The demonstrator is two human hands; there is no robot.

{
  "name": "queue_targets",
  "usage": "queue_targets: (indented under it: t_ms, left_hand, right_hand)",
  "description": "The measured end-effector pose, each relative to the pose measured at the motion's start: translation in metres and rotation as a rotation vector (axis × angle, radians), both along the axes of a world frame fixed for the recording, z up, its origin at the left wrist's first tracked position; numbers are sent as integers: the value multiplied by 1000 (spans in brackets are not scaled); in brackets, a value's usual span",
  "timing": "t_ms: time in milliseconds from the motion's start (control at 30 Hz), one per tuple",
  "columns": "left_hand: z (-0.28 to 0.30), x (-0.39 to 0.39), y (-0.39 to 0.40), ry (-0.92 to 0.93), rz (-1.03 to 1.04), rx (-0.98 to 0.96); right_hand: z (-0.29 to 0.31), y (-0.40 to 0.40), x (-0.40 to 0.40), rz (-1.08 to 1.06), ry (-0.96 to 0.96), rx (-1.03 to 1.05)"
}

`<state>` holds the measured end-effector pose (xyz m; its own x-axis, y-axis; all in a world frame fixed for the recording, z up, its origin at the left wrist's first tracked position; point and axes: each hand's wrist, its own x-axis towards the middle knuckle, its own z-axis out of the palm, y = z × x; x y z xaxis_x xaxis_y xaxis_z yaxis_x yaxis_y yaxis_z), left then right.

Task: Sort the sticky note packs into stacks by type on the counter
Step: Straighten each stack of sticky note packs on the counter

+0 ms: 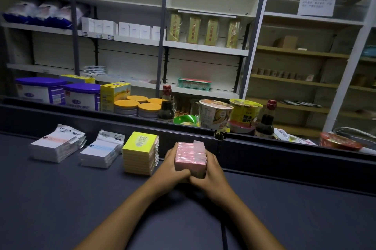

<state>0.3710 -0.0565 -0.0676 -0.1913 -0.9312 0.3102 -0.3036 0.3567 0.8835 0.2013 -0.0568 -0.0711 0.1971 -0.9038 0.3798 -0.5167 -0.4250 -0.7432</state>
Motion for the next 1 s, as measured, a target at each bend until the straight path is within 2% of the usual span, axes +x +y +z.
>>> queue_targets:
  t_ms: [167, 267, 433, 567, 667, 800, 1000]
  left_hand:
    - [-3, 1, -2, -22, -33, 37]
    - [0, 2, 0, 75, -48, 60]
    - [8, 5, 0, 275, 4, 78]
    - [9, 4, -2, 486, 24, 171]
    - [10, 5, -1, 522, -50, 207]
    - [10, 9, -2, 427, -100, 187]
    - [5, 17, -6, -31, -60, 161]
  right_hand:
    - [-6, -3, -2, 27, 61, 23]
    - [-2, -1, -5, 48, 12, 37]
    - [11, -5, -12, 82, -163, 114]
    - [12, -10, -11, 83, -360, 221]
    - [11, -10, -9, 135, -486, 314]
    - [15, -9, -15, 162, -515, 279]
    - [10, -13, -26, 174, -276, 238]
